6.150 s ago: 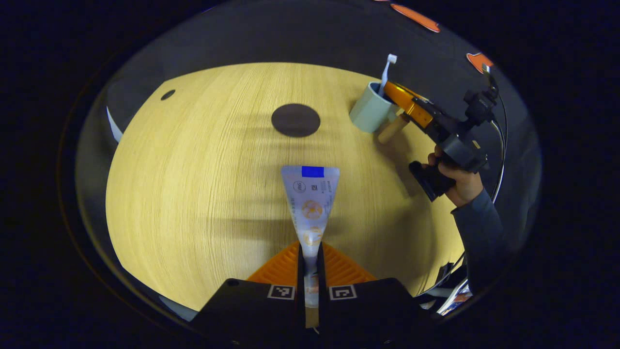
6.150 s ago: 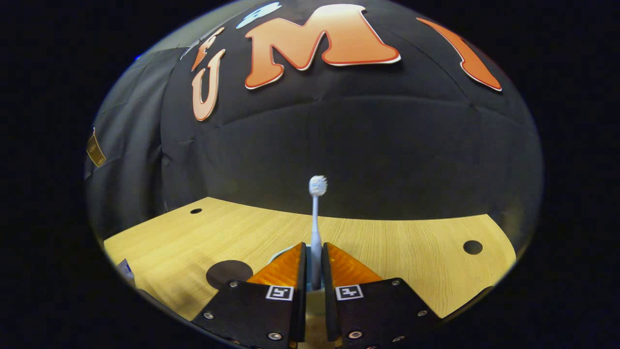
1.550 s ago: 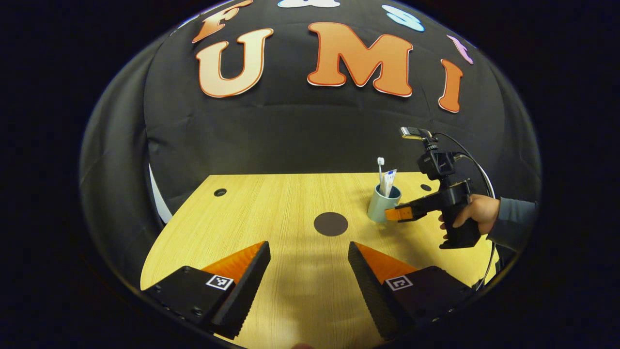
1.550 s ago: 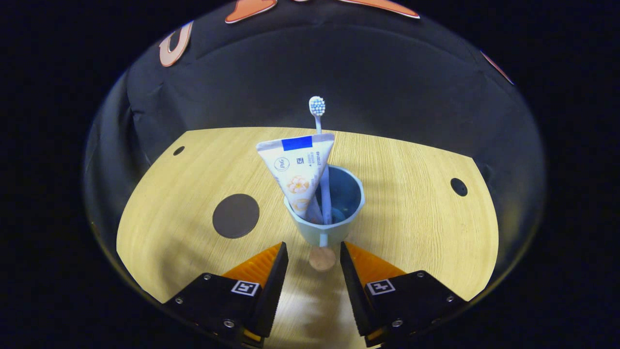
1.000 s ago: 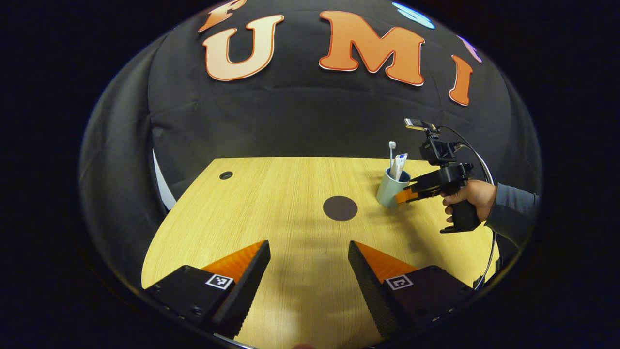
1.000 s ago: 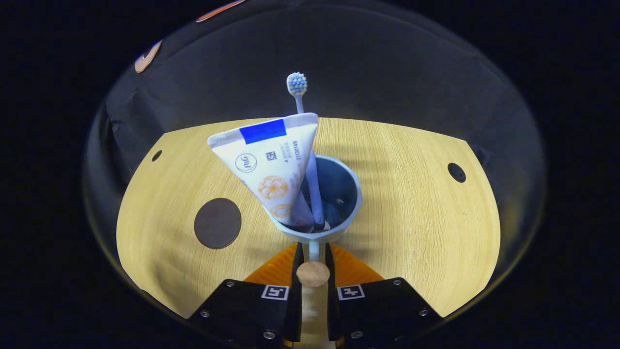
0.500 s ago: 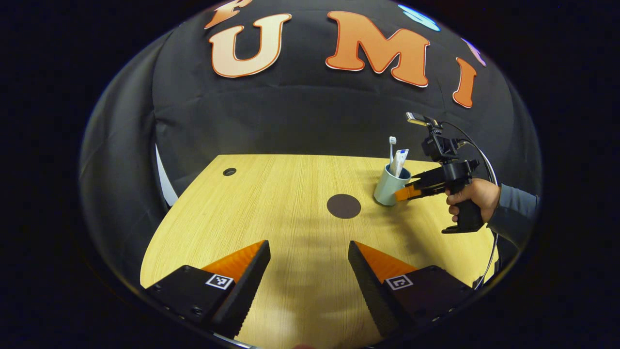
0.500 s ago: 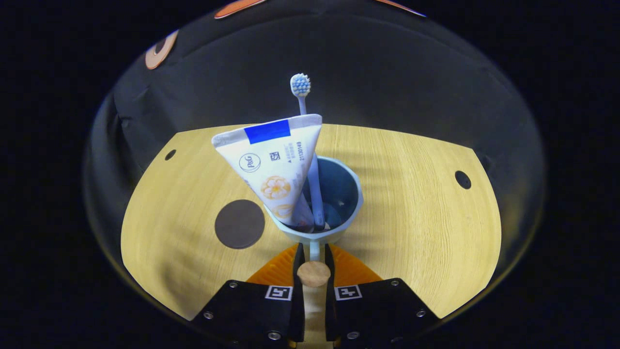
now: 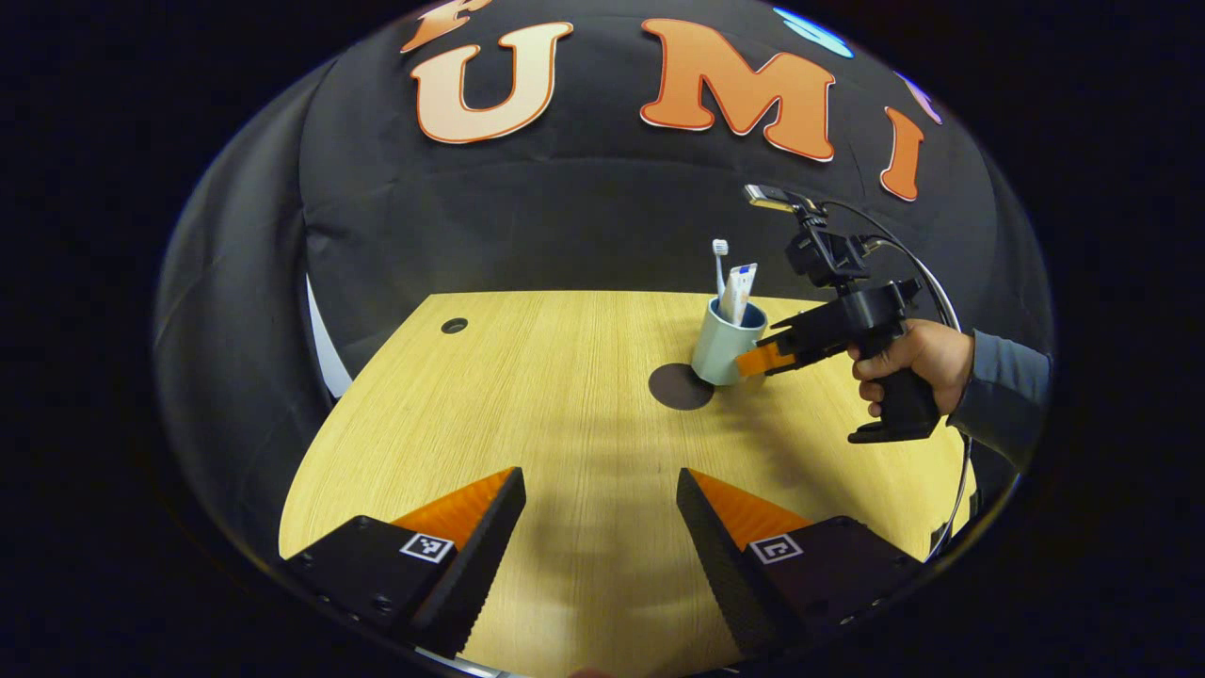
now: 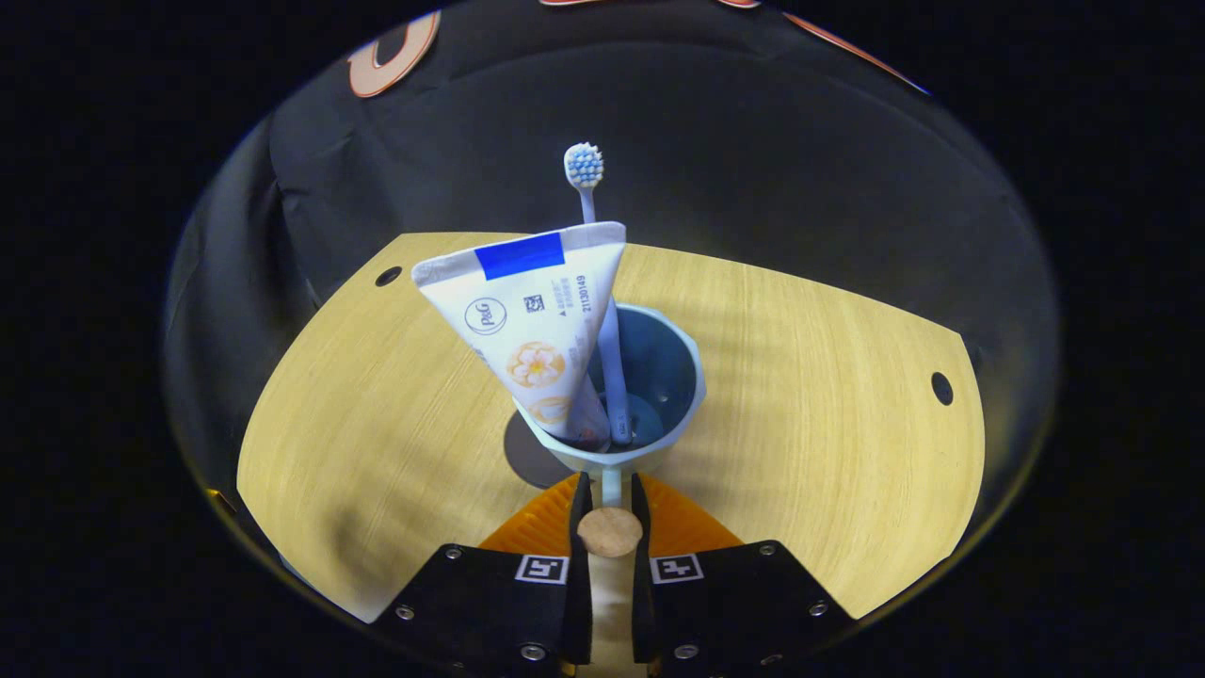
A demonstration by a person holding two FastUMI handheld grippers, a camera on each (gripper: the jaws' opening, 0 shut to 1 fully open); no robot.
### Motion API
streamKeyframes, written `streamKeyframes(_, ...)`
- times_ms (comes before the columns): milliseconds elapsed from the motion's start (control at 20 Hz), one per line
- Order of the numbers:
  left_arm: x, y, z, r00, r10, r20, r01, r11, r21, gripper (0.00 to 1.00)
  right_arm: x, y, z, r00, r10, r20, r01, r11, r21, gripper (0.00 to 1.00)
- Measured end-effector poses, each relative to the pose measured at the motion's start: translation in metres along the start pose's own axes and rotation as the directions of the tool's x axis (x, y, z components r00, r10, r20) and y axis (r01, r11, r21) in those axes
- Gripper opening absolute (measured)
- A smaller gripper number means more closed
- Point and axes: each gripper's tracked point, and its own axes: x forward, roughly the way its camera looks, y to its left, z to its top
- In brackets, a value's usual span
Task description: Put the toothbrush and toothpaste on the desktop into the cup, then pick up the cup and place it on the coaster on the desktop.
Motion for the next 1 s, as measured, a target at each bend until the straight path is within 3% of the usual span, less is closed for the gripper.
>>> streamKeyframes(650,-0.004,0.055,0.000,1.000,-0.006,0.019,0.005,1.000,0.016,0.98,-0.010,-0.004,-0.001,0.998,-0.033,-0.052,0.034,0.999,0.003,0.19)
streamKeyframes(950,-0.006,0.052,0.005,0.998,-0.046,0.045,0.045,0.998,0.032,0.98,-0.042,-0.007,0.012,0.998,-0.049,0.039,0.049,0.999,0.004,0.36)
streamKeyframes(1000,-0.006,0.051,0.007,0.998,-0.046,0.051,0.044,0.998,0.037,0.98,-0.052,-0.007,0.013,0.998,-0.040,0.050,0.039,0.999,0.010,0.48)
